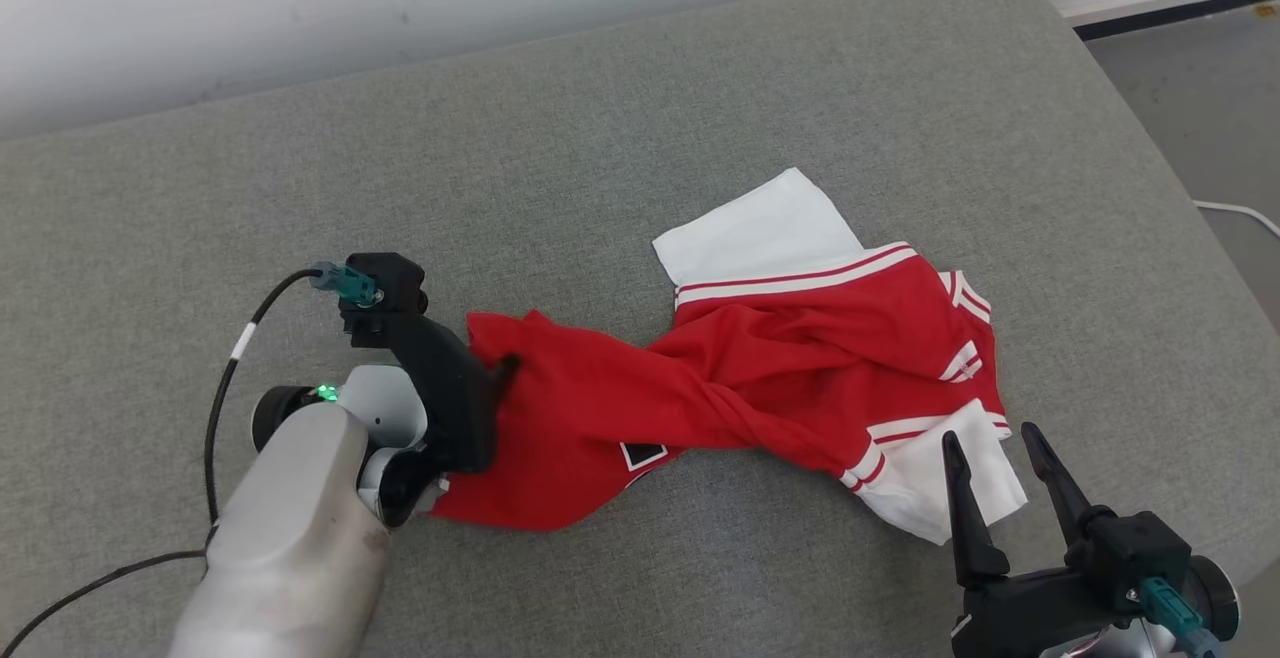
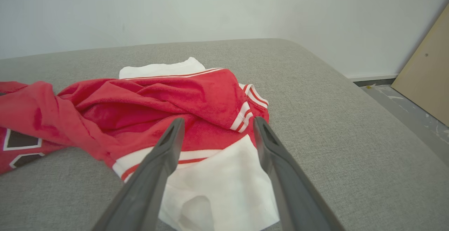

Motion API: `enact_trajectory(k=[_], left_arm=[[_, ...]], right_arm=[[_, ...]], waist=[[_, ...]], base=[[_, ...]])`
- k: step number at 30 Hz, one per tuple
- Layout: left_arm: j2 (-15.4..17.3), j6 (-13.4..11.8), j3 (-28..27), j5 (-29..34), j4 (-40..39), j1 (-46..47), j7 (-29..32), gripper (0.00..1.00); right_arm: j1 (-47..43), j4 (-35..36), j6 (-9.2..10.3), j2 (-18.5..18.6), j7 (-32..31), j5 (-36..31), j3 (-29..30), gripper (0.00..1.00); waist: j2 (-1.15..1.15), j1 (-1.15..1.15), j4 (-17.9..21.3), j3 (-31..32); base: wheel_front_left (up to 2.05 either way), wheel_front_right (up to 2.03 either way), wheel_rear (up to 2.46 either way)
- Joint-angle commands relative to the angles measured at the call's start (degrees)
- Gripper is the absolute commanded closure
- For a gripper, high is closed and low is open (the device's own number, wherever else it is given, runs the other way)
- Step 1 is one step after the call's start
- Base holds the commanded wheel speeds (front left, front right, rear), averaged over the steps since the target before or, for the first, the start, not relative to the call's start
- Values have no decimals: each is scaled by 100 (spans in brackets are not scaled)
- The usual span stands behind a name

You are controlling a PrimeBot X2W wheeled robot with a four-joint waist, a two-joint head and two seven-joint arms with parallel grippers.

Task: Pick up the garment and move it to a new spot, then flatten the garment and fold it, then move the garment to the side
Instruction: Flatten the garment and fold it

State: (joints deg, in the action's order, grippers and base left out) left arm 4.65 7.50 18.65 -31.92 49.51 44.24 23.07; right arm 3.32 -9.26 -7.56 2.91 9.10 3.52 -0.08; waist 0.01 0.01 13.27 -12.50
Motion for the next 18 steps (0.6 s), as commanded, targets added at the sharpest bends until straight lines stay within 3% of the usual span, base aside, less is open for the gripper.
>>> enact_trajectory(k=[1, 13, 18], left_arm=[[90, -10, 75, 1, -28, -32, -145, 100], [627, -448, 179, 1029, -226, 836, -3358, 100], [667, -554, 73, 1238, -525, 1358, -3804, 100]], right_arm=[[20, -17, 15, -3, 34, 29, 3, 0], [142, -111, 15, -3, 82, -62, -271, 0], [163, -69, 15, -2, 43, -111, -222, 0]], waist=[[-1, -1, 5, -13], [-1, -1, 74, -165], [-1, -1, -12, -196]], base=[[0, 0, 0], [0, 0, 0], [0, 0, 0]])
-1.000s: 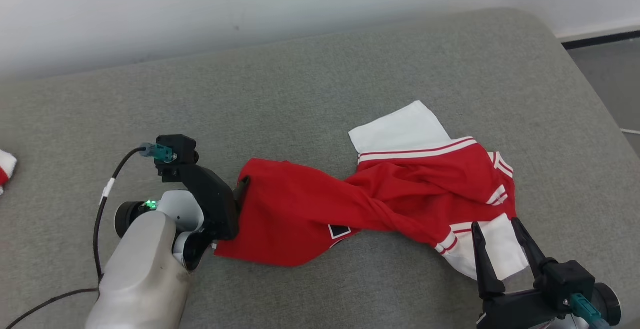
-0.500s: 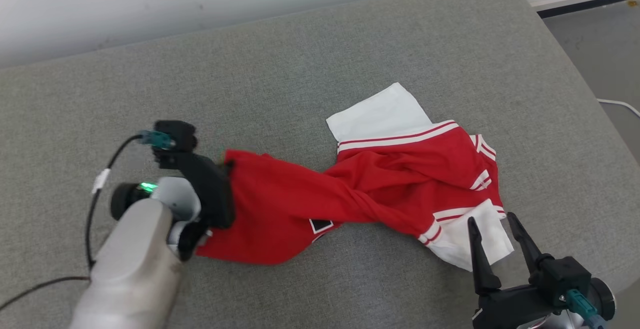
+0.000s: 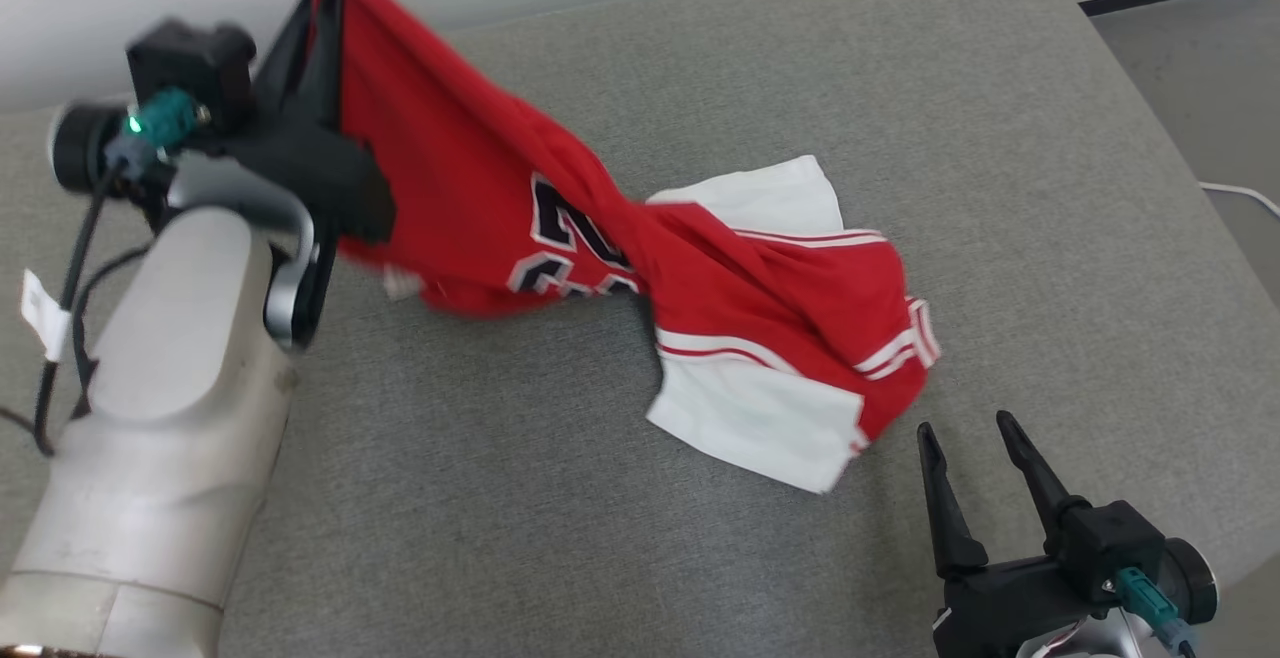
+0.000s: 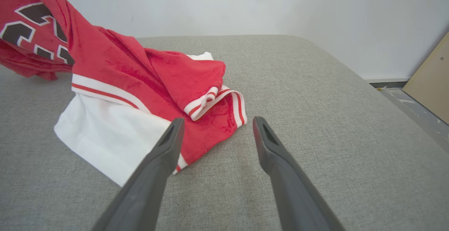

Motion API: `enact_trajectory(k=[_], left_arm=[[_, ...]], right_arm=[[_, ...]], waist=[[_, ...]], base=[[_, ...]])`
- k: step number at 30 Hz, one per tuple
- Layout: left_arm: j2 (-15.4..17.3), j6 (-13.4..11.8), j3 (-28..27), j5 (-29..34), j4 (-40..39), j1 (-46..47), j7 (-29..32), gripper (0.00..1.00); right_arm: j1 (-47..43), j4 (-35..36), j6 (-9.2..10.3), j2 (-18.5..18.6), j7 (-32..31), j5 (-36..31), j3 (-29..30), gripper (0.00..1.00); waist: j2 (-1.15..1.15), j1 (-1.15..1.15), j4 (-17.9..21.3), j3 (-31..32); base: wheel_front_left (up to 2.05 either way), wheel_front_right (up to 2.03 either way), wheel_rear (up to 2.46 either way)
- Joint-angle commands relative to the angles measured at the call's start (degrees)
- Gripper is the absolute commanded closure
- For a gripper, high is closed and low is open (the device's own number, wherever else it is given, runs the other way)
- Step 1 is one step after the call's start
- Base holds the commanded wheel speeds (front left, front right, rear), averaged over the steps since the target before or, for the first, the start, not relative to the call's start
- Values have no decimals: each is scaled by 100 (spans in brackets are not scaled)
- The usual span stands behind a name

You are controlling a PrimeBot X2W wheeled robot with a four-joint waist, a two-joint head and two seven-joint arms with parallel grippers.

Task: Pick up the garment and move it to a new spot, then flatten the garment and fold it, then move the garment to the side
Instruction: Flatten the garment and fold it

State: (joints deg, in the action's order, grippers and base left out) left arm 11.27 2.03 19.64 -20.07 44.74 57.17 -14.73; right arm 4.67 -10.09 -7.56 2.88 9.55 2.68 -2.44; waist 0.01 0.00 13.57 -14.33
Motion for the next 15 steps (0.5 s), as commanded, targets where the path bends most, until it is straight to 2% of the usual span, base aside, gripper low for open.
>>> enact_trajectory(k=[1, 5, 9, 15], left_arm=[[-2, 4, -47, 81, -153, 122, -43, 100], [-111, 66, -148, 187, -733, -77, -39, 100], [-161, 173, -189, 195, -982, -536, -40, 100], [-236, 266, -556, 99, -1608, -2116, -42, 100]], right_arm=[[33, 26, 15, -1, -9, -33, 35, 0], [10, 81, 15, 0, -22, -35, 147, 0], [-51, 105, 15, -1, -35, -31, 218, 0], [-152, 111, 15, -1, -119, -63, 264, 0]], waist=[[-1, 0, -78, -23], [-1, 0, -311, -40], [-1, 0, -528, 20], [-1, 0, -961, 319]], base=[[0, 0, 0], [0, 0, 0], [0, 0, 0], [0, 0, 0]])
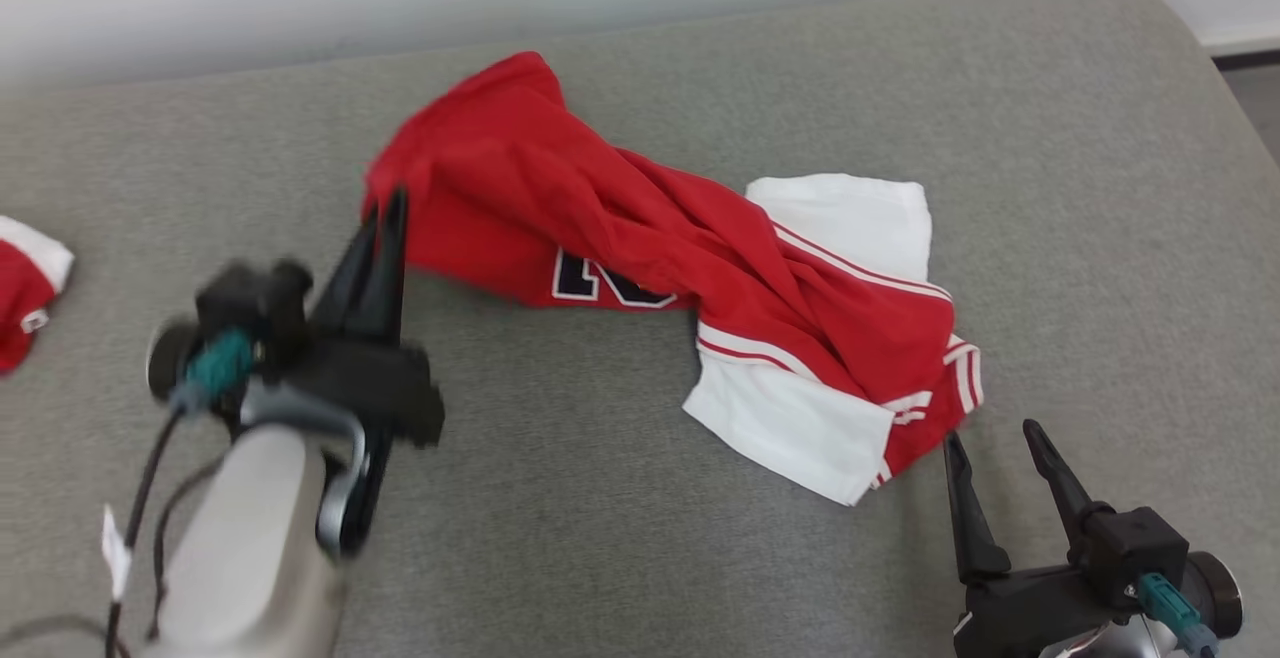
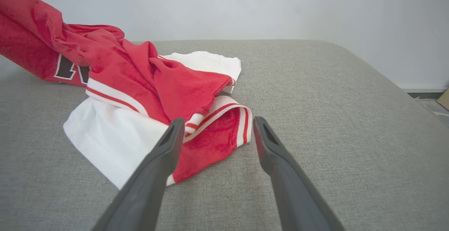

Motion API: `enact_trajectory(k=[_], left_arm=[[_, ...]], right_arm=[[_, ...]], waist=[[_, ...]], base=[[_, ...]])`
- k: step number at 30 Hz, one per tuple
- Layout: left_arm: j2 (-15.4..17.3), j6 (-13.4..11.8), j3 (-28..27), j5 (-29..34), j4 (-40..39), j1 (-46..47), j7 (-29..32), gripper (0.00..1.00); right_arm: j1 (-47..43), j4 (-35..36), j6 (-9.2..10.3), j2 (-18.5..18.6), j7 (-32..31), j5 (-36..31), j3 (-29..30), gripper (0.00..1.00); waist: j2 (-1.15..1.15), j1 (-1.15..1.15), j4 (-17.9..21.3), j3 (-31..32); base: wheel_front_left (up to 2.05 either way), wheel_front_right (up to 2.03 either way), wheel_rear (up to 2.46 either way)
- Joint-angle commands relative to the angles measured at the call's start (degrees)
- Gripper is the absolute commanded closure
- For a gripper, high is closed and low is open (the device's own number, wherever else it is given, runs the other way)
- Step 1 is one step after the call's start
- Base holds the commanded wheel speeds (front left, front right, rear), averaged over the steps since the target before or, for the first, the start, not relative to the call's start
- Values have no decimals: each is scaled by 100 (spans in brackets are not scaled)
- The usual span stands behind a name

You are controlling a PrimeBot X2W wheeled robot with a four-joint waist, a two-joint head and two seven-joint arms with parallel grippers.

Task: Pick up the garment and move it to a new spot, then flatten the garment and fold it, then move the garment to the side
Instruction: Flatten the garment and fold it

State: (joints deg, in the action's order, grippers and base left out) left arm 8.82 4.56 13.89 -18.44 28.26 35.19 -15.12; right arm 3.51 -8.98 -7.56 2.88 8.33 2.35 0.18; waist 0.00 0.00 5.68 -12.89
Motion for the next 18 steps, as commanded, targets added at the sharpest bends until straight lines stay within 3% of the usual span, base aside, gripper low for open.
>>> enact_trajectory(k=[1, 10, 18], left_arm=[[-3, -3, -50, -53, -56, -138, -3, 100], [-94, -28, -534, 71, -316, -1845, -3, 100], [-220, -64, -658, 64, -120, -2715, -3, 100]], right_arm=[[-54, 9, 15, 1, -4, -25, 15, 0], [-263, -22, 15, 0, -124, 15, -6, 0], [-430, 57, 15, 0, -284, -49, 131, 0]], waist=[[0, 0, -232, 216], [0, 0, -419, 643], [0, 0, -462, 898]], base=[[0, 0, 0], [0, 0, 0], [0, 0, 0]])
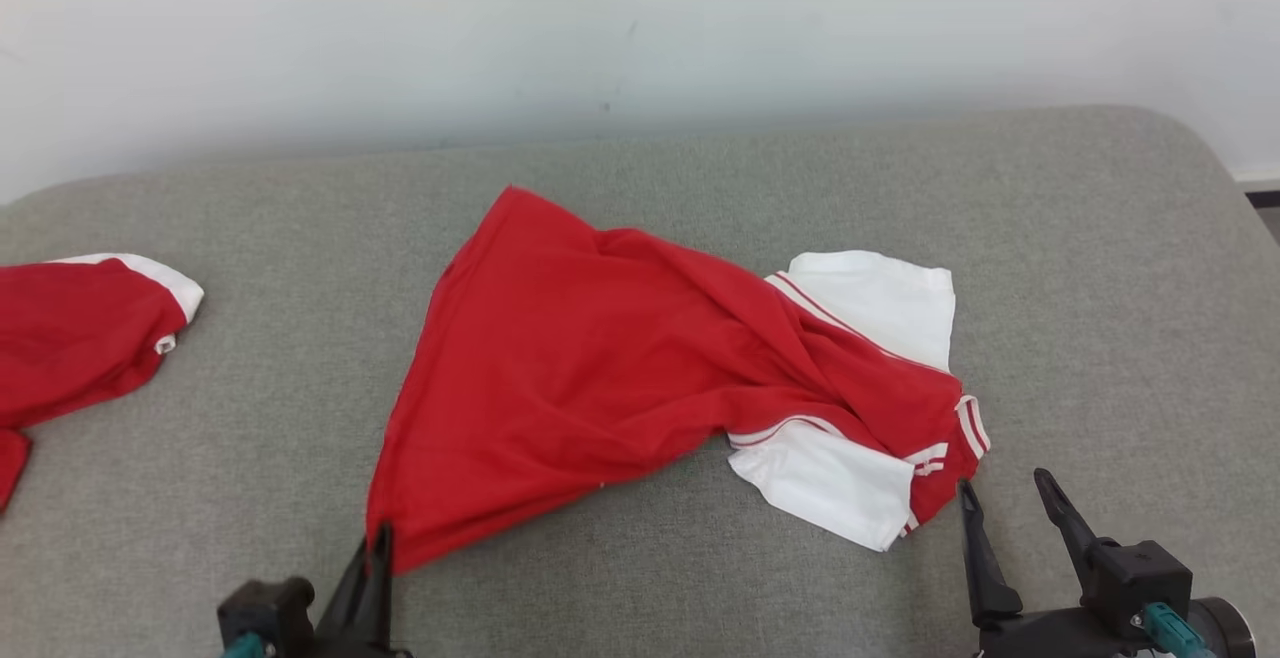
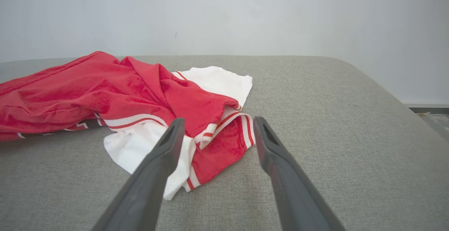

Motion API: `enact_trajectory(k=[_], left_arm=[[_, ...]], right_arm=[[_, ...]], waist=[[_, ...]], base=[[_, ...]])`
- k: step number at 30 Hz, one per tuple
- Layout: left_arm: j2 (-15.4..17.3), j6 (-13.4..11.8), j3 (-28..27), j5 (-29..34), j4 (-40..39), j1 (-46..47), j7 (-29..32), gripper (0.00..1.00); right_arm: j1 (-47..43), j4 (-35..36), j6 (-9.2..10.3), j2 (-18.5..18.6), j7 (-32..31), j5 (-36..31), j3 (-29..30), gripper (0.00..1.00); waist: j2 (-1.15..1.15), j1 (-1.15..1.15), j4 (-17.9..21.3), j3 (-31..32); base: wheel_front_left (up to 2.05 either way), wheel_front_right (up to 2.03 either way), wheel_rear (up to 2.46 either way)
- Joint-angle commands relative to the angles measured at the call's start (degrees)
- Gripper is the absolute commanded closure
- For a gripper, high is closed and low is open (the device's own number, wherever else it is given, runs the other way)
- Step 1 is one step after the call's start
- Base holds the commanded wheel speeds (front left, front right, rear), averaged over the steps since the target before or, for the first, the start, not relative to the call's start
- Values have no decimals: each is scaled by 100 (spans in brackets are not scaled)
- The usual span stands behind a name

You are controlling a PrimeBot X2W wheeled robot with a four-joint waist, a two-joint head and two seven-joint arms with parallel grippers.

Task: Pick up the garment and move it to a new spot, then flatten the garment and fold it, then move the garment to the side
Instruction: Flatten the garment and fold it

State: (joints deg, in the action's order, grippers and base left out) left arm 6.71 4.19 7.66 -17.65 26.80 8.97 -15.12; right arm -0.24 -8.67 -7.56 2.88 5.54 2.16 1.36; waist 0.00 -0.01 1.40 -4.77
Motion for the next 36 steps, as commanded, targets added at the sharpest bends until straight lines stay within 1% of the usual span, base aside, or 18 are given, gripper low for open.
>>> enact_trajectory(k=[1, 2, 3, 4, 9, 14, 15, 16, 19, 24, 32, 36], left_arm=[[-31, -51, -19, -15, 58, -166, -3, 95], [-39, -66, -2, -1, 91, -227, -4, 79], [-43, -69, 17, 14, 130, -265, -4, 86], [-50, -88, 23, 21, 156, -288, -4, 100], [-81, -125, -22, -56, 270, -438, -4, 100], [-128, -265, -209, -130, 149, -639, -4, 100], [-133, -270, -234, -112, 72, -661, -4, 62], [-139, -272, -258, -86, 2, -689, -4, 0], [-156, -262, -290, -8, -193, -729, -4, 0], [-198, -227, -424, 237, -866, -837, -4, 0], [-293, -15, -626, 607, -2084, -1073, -4, 0], [-339, 93, -633, 657, -2390, -1201, -4, 0]], right_arm=[[-65, 46, 15, 0, -22, -21, 14, 0], [-75, 65, 15, 0, -21, -9, 10, 0], [-81, 79, 15, 0, -33, 2, 6, 0], [-81, 92, 15, 0, -37, 15, 1, 0], [-105, 113, 15, 0, -25, 72, -16, 0], [-137, 92, 15, 0, -69, 121, 42, 0], [-148, 88, 15, 0, -87, 136, 45, 0], [-158, 78, 15, 1, -116, 146, 50, 0], [-169, 27, 15, -1, -217, 200, 4, 0], [-125, -153, 15, 3, -611, 316, -181, 0], [96, -584, 15, 2, -1206, 507, -448, 0], [288, -932, 15, 0, -1333, 674, -398, 0]], waist=[[0, 1, -34, 106], [0, 1, -31, 125], [0, 1, -28, 134], [0, 1, -26, 140], [0, 1, -3, 145], [0, 1, 28, 158], [0, 1, 31, 163], [0, 1, 30, 170], [0, 1, 20, 184], [0, 1, -39, 236], [0, 1, -208, 269], [0, 1, -337, 217]], base=[[0, 0, 0], [0, 0, 0], [0, 0, 0], [0, 0, 0], [0, 0, 0], [0, 0, 0], [0, 0, 0], [0, 0, 0], [0, 0, 0], [0, 0, 0], [0, 0, 0], [0, 0, 0]])
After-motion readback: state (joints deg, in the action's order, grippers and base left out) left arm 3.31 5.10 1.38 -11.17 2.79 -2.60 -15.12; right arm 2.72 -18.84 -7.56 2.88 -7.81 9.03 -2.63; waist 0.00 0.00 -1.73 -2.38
